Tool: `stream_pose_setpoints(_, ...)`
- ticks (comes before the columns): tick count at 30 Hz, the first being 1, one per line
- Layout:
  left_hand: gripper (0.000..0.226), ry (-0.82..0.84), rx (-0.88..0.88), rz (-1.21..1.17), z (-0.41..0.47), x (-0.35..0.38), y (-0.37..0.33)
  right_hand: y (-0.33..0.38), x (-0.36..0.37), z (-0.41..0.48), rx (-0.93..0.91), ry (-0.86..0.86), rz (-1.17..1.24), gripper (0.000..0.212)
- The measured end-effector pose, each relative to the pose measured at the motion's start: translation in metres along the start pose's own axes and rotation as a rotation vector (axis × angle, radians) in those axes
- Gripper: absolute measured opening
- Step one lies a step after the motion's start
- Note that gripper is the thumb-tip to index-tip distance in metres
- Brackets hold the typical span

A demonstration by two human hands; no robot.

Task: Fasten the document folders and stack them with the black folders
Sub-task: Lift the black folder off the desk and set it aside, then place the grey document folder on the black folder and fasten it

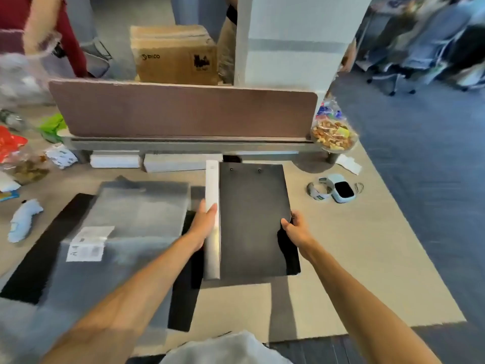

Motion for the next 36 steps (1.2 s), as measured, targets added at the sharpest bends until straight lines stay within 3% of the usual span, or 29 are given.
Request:
stream_pose_setpoints(3,0.048,0.098,-0.098,0.152,0.01,0.036,0.027,-0.044,-0.017,-0.006,0.118,-0.073,-0.087,0.026)
stream_pose_setpoints(8,0.052,0.197,-0.151,0.372,0.018,0.077,0.058,-0.069,-0.045,-0.016,0.157,-0.207,-0.15,0.031)
stream_pose_setpoints(11,0.06,0.262,-0.154,0.446,0.02,0.089,0.07,-0.074,-0.056,-0.009,0.131,-0.24,-0.205,0.036)
stream_pose_setpoints(14,0.052,0.215,-0.146,0.464,0.018,0.081,0.076,-0.064,-0.058,0.006,0.019,-0.251,-0.372,0.033)
stream_pose_setpoints(23,0.045,-0.024,-0.104,0.355,-0.023,0.007,0.07,0.005,0.052,0.033,-0.265,0.151,-0.438,0.029)
stream_pose_setpoints(30,0.043,-0.201,-0.119,0.275,-0.054,-0.082,0.087,0.047,0.159,0.003,-0.347,0.418,-0.418,0.035)
stream_pose_setpoints(36,0.042,-0.334,-0.102,0.279,-0.052,-0.171,0.1,0.056,0.242,-0.015,-0.22,0.542,-0.337,0.033)
Point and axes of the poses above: each hand's wrist, its own z-axis towards the middle knuckle, its own x-axis out of the palm, y = z × x, the point moved 9 cm from there along z, towards the middle knuckle, and after that the axes turned 7 degrees about -z, right-handed, at the moved point
